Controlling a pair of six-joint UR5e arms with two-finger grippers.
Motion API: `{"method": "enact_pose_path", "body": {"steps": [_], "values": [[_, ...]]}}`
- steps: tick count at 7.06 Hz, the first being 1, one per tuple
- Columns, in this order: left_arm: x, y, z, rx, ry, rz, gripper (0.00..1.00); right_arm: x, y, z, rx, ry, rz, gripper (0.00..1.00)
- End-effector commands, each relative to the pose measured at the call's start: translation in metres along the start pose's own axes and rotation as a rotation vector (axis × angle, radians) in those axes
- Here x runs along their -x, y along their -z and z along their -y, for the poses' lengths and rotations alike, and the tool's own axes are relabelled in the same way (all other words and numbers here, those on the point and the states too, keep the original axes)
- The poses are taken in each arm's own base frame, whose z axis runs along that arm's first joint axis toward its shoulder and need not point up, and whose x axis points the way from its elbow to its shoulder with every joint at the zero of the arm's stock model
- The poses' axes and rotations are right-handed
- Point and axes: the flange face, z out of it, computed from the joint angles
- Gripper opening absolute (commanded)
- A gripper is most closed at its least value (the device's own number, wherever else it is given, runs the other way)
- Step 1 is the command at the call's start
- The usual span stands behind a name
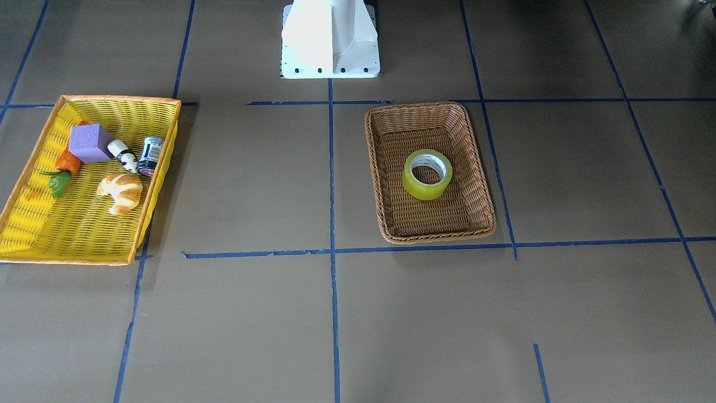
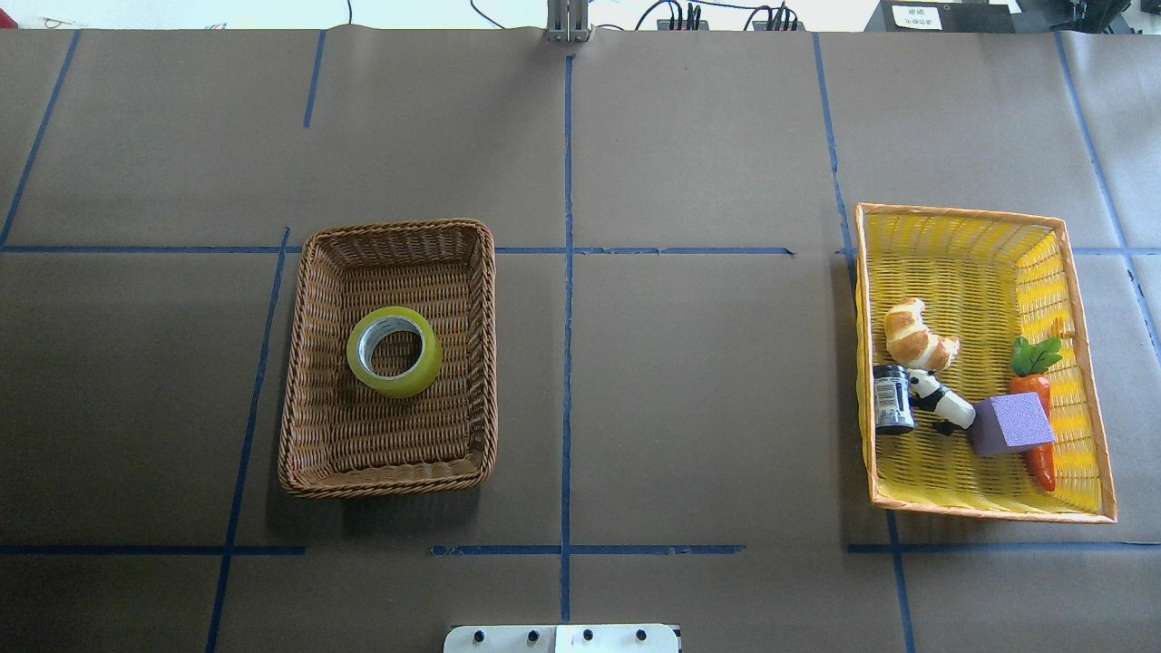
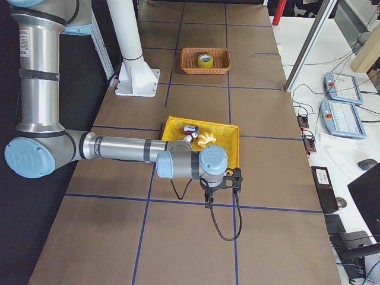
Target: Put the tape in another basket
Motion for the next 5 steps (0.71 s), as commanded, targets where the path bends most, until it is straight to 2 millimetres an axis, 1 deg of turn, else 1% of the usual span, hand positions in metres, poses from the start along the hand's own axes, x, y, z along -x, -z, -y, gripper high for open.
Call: {"method": "enact_pose_path", "body": {"steps": [1, 5], "values": [[-0.0015, 0.0030, 0.0014, -0.007, -0.001, 0.002, 1.00, -0.0029, -0.0023, -0.0029, 0.005, -0.005, 0.000, 1.00], [-0.0059, 0.0077, 0.0063, -0.017, -0.016, 0.003, 1.00, -0.0041, -0.0032, -0.0037, 0.007, -0.009, -0.001, 1.00]]}}
